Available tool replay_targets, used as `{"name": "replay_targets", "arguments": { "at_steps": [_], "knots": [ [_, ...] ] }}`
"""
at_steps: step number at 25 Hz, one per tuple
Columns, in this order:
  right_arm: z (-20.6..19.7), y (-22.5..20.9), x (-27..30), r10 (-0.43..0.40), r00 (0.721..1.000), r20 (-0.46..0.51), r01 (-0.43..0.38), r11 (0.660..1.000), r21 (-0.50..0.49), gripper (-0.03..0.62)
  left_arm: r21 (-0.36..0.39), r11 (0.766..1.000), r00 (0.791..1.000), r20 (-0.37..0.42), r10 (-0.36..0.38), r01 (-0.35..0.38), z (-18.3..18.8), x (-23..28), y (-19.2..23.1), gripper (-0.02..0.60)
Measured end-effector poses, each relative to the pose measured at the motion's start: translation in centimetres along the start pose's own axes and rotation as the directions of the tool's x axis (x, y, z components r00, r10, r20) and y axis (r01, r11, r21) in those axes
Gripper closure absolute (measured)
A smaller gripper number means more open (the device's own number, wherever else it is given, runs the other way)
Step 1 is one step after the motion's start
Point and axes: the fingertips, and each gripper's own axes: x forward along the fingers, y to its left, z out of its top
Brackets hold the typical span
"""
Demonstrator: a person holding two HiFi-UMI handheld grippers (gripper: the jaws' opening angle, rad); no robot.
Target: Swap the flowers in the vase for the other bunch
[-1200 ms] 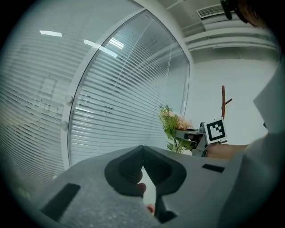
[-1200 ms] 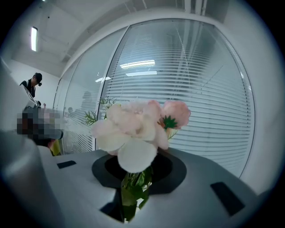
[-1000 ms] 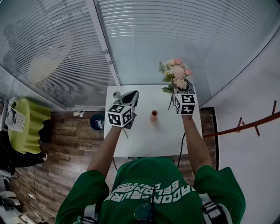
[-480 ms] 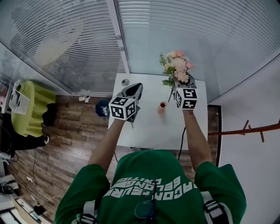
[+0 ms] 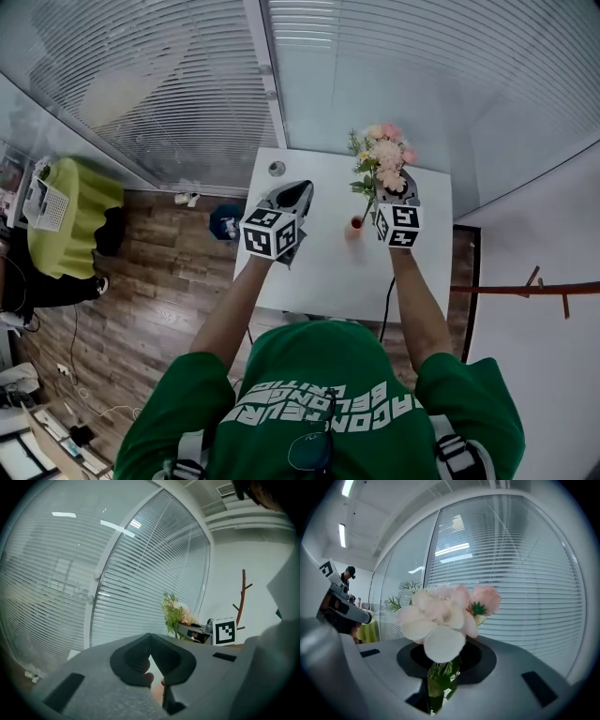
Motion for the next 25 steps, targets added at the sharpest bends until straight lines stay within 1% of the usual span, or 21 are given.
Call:
{"name": "replay_targets", "arguments": {
  "at_steps": [6,13,18,25],
  "knots": [
    [-3.2,0.2,-0.2,0.004,0.999,-0.038,-0.003,1.000,0.010,0.496,-0.005,1.000,1.000,-0.013,-0.002,0.002,-0.6,0.1,-0.3,0.580],
    [-4.8,0.5,-0.4,0.009,0.997,-0.070,-0.009,1.000,0.006,0.496,0.006,1.000,1.000,-0.022,-0.016,0.016,-0.9,0.2,-1.1,0.580],
    [-7.7,1.4,-0.7,0.025,0.989,-0.144,-0.026,1.000,-0.005,0.496,0.002,1.000,1.000,-0.024,-0.019,0.019,-1.0,0.0,-1.4,0.580],
    [-11.9,2.6,-1.2,0.051,0.967,-0.250,-0.057,0.998,-0.016,0.494,-0.002,1.000,0.999,-0.022,-0.027,0.027,-1.3,0.3,-1.8,0.580]
  ]
}}
